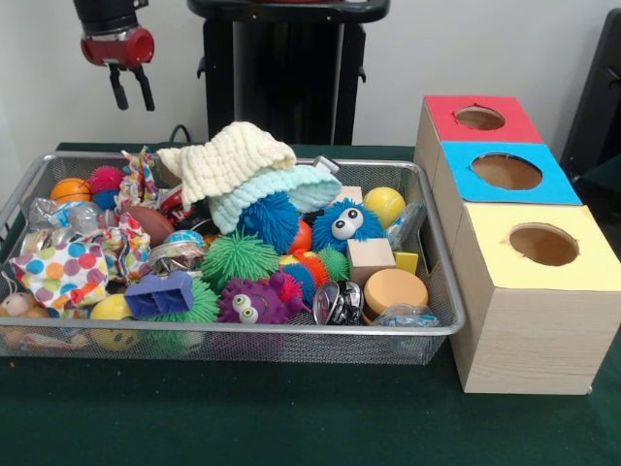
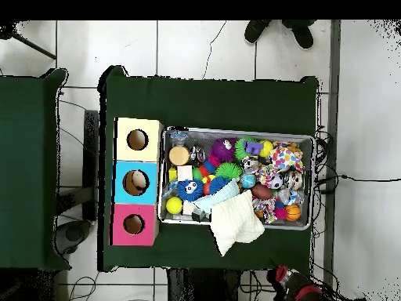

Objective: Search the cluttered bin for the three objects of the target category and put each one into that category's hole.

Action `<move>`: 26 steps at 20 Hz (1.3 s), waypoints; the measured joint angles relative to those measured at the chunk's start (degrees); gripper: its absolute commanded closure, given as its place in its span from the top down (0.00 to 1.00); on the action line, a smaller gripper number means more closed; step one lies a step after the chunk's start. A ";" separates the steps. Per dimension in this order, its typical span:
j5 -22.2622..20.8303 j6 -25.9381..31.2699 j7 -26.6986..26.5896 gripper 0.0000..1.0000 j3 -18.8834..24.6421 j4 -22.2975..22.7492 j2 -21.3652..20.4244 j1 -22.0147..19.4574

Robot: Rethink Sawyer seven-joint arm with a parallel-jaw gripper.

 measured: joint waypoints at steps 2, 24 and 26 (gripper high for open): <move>0.00 0.04 0.00 1.00 0.38 -0.54 -0.01 -0.01; -2.80 5.56 0.00 1.00 3.49 -7.89 5.41 -2.82; -3.47 5.56 0.00 1.00 3.48 -7.92 5.30 -2.10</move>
